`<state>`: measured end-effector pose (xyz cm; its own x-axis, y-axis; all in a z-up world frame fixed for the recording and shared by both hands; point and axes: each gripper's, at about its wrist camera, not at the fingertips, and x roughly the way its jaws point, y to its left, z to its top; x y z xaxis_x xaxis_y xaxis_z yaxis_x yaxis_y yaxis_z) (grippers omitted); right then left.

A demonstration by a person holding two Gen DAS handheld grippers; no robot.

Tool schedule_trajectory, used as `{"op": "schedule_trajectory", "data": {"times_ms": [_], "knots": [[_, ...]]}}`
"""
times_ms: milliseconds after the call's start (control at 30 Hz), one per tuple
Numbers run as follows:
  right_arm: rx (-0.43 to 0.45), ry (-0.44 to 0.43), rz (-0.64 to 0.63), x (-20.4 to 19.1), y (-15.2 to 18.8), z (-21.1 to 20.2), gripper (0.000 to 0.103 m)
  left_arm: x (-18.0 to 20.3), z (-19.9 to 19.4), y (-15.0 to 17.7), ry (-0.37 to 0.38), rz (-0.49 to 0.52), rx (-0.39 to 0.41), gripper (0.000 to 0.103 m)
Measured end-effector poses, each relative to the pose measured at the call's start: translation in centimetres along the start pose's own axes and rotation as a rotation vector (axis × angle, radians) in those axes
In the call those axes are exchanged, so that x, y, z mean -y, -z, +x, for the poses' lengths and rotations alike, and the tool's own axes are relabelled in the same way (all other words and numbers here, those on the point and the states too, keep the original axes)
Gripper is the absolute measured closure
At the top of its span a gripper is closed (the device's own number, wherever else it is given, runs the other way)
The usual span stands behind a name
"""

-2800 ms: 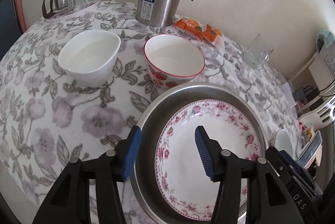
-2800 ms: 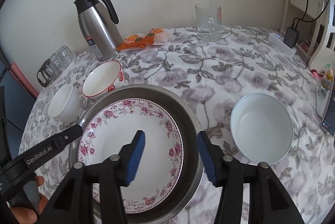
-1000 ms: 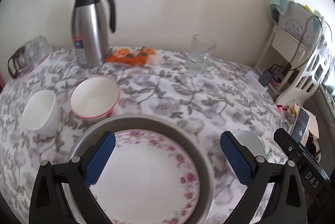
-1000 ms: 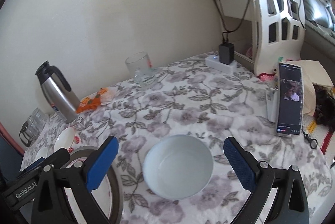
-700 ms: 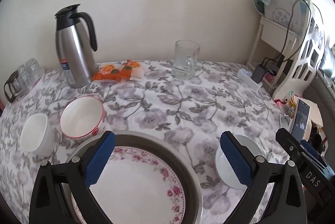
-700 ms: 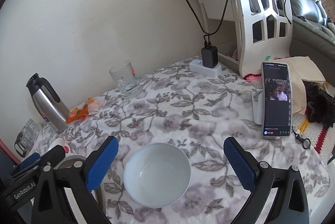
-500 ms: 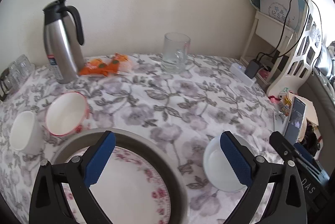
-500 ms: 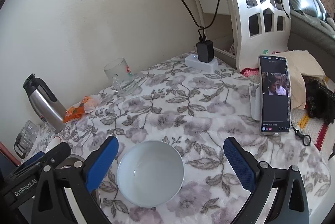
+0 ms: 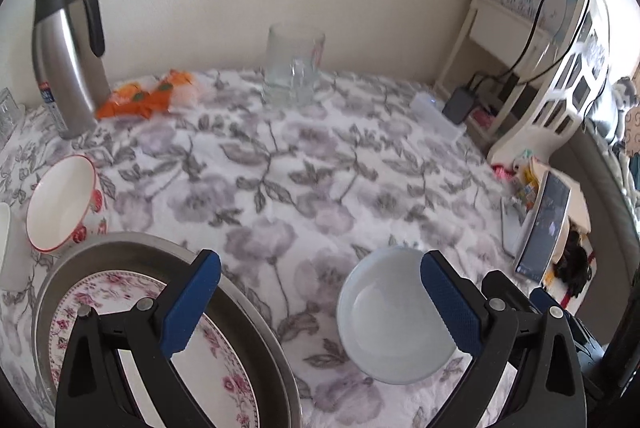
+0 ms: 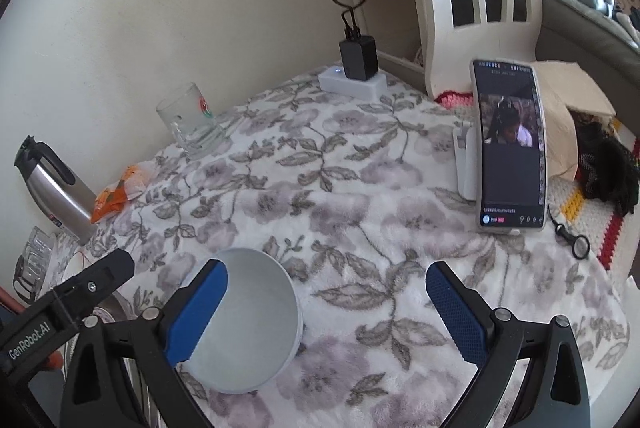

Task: Organize plates and bowls
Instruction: 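Move both tools to the rim of the large white bowl, then close both tools on the white bowl rim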

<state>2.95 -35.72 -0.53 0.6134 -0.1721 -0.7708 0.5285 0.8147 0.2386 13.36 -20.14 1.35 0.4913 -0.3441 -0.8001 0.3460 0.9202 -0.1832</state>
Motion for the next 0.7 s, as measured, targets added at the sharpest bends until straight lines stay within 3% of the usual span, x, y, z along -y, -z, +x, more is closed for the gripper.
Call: {"op": "schedule_trajectory", "data": {"times_ms": [133, 233, 500, 633, 700], "knots": [[-0.052, -0.002, 0.005, 0.0, 0.6, 1.1, 0.035, 1.0, 1.0, 0.2, -0.017, 0.061, -0.048, 0.007], [-0.087, -0.028, 0.01, -0.1, 1.2, 1.9, 0.048, 1.2, 1.9, 0.5, -0.007, 0.073, -0.089, 0.025], [-0.159, -0.055, 0.008, -0.3, 2.3, 3.6, 0.071, 1.7, 4.6, 1.7, -0.008, 0.092, -0.178, 0.043], [-0.179, -0.068, 0.008, -0.6, 2.6, 4.1, 0.082, 1.6, 5.8, 2.3, -0.007, 0.082, -0.22, 0.061], [-0.183, -0.076, 0.009, -0.7, 2.7, 4.3, 0.085, 1.7, 6.2, 2.5, -0.008, 0.084, -0.231, 0.066]]}}
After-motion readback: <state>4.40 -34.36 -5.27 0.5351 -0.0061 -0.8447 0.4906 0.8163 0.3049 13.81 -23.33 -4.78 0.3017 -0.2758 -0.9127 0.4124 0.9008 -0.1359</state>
